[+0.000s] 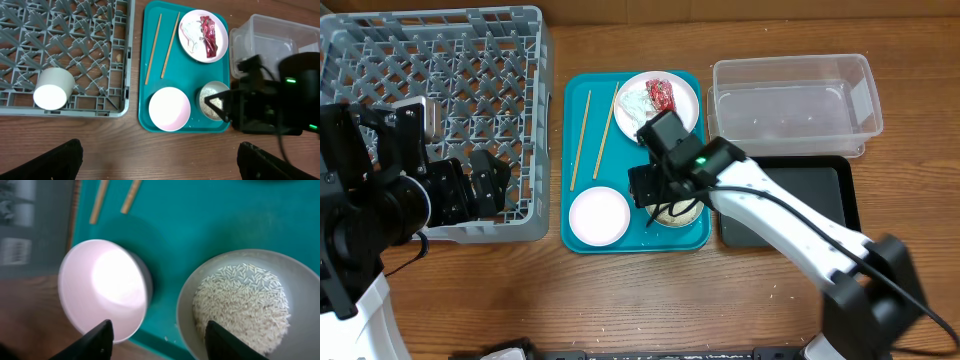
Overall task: Sort waste into correct bins and load items into the dishwasher
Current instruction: 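Grasp the grey bowl of rice with the right gripper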
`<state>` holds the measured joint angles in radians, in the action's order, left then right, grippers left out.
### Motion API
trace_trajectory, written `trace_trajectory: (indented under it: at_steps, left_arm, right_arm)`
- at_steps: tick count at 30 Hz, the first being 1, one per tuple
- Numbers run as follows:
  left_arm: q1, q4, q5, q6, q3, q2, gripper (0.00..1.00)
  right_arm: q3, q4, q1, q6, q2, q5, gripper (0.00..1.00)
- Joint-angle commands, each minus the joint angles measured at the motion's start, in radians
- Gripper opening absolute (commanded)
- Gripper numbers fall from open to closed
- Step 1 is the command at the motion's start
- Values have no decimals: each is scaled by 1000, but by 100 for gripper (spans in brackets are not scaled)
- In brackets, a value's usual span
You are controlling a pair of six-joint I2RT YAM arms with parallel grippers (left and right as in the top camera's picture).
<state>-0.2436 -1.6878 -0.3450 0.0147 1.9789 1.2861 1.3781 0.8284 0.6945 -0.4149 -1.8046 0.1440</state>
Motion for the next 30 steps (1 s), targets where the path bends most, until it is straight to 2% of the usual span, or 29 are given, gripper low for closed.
trace_trajectory:
  at_steps: [1,3,8,11,13,21,26,30]
  left_arm:
    - [3,-2,-10,-27,6,7,100]
    - [3,-2,-10,-27,6,11,100]
    - [3,-2,-10,-27,6,21,100]
    - [3,-2,-10,-27,6,25,100]
    - [3,-2,-11,-27,6,27,100]
    - [3,-2,-10,-27,6,29,100]
    - [3,-2,-10,-27,6,29,100]
    - [3,-2,-10,-27,6,29,100]
  right_arm:
    - [-7,-7,-1,-5,-89,-63,58]
    - [-7,-14,-1,-6,-119,-60,53]
    - [-7,-17,0,-15,-172,-43,28]
    - [-7,-21,0,-29,-177,-30,21]
    - [-6,-23,0,-40,-177,-30,4]
    - [92,90,-1,-30,-82,-6,4]
    - [143,110,-13,-32,51,159,4]
    - [142,150,-82,-61,143,251,4]
